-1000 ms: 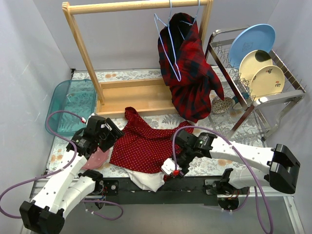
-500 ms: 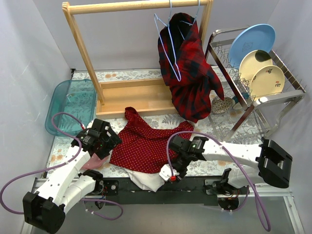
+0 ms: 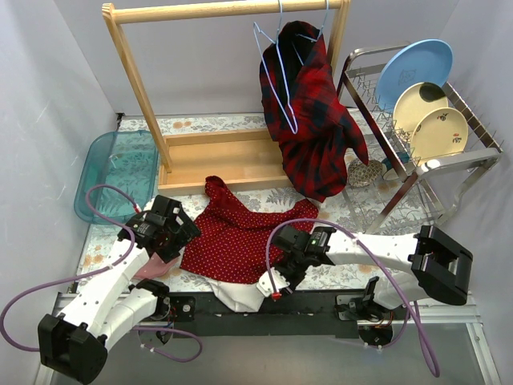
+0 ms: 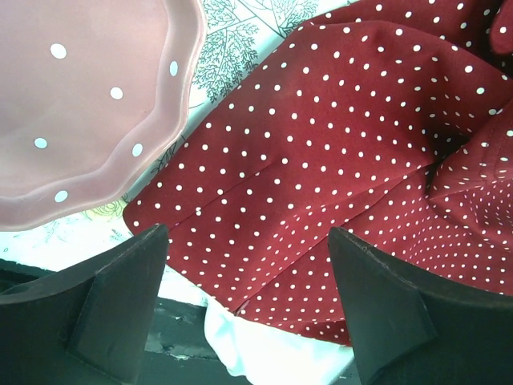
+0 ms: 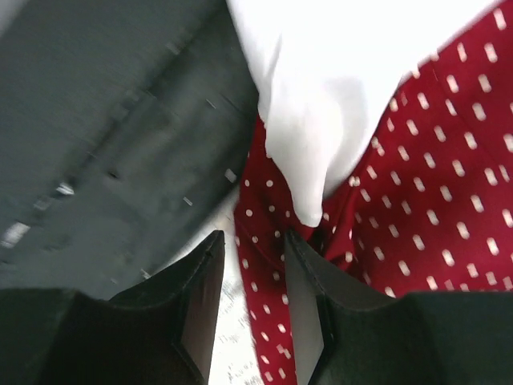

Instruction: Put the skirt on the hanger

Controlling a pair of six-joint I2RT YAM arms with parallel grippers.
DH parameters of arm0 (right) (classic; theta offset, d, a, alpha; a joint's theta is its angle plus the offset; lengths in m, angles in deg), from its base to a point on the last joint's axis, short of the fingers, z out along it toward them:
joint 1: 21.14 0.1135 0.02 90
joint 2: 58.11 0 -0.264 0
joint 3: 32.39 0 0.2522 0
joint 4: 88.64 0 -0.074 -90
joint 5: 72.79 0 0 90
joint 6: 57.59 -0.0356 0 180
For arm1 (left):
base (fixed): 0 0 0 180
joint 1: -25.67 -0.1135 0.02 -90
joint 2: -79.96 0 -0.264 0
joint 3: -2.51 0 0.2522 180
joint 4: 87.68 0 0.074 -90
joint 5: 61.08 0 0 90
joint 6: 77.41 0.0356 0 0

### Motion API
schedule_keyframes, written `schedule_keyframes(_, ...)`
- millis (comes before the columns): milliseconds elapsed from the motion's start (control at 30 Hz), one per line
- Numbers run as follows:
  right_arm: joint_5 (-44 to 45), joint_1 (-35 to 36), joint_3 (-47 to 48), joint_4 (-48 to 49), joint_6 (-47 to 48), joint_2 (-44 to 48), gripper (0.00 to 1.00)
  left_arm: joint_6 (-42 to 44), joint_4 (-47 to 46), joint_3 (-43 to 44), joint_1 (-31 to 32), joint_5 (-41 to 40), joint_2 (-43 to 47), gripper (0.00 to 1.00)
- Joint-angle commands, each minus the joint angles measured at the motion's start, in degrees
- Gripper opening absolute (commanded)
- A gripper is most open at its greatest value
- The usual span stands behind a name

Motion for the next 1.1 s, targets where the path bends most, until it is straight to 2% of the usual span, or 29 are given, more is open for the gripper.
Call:
schedule_keyframes(0,4.27,-3.60,-0.21,1.57,1.52,0.06,0.44,0.86,-0.26,-0.42,-0.16,0.35,-0.44,0.81)
schedule_keyframes(133,2.25,-9.57,-0.74,0.87,3.54,0.32,0.43,1.47,-0.70,-0.69,-0.16,1.05,-1.58,0.81)
schedule_keyframes(233,0.75,-11.08,-1.35,0.95,3.98,0.14,0.44,1.91,-0.97,-0.78,0.01,1.58,-2.38,0.82)
schedule_keyframes(500,-5.48,-11.70,0.92,-0.53,1.44,-1.26,0.34,2.09,-0.88,-0.69,2.11,1.75,-4.92,0.82)
schedule_keyframes(667,-9.79,-11.96,2.78,-2.30,-0.23,-1.00,0.34,0.86,0.17,-0.51,6.07,0.53,-8.17,0.82)
schedule_keyframes(767,-10.15,-12.31,3.39,-2.39,-1.11,-1.09,0.26,-0.89,1.31,-0.16,8.79,-1.57,-11.16,0.81)
schedule_keyframes(800,-10.24,-12.75,3.48,-2.39,-1.29,-1.00,0.18,-1.25,1.49,-0.16,9.50,-2.02,-11.86,0.81)
schedule_keyframes(900,-10.41,-13.62,3.22,-2.12,-1.46,-0.74,0.03,-2.13,0.35,-0.69,10.20,-2.99,-14.15,0.78)
schedule_keyframes(1067,-10.33,-15.73,3.30,-3.26,-1.29,2.68,0.01,-3.27,-1.14,-1.30,10.56,-3.78,-17.93,0.72)
